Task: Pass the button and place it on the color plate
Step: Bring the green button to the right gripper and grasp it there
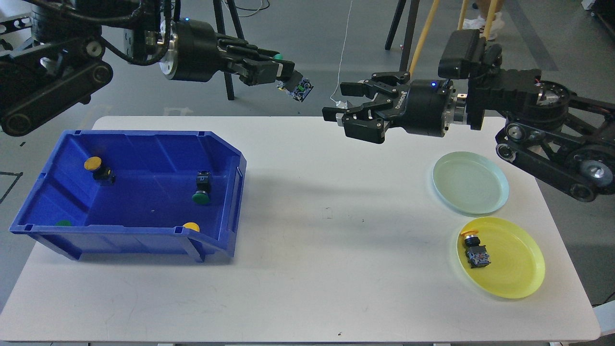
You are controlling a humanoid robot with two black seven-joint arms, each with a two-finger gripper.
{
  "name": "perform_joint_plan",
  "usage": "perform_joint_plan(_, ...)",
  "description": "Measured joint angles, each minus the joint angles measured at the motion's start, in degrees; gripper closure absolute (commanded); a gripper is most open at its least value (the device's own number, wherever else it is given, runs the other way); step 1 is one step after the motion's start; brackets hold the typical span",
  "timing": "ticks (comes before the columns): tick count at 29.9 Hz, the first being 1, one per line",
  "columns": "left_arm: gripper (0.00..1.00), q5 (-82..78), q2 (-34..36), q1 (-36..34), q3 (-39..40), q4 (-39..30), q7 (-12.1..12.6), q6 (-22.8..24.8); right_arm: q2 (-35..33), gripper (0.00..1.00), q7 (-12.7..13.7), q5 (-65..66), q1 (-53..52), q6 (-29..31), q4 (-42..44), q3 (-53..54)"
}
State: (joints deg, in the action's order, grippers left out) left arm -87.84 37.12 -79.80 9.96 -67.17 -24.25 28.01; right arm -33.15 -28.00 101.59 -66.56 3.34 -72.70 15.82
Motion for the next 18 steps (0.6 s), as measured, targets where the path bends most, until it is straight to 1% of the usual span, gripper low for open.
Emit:
perform_joint_plan(15,0.58,-0.8,-2.5,0.0,-0.4,-2.6,0.3,0.0,0.0,0.29,0.0,0.1,0.1,0.1,0.0,0.0)
perform_joint_plan(18,0.58,-0.8,-3.2,-0.8,-0.4,-2.8,0.3,0.0,0.2,0.29,0.0,0.1,-0.1,0.1,0.0,0.0)
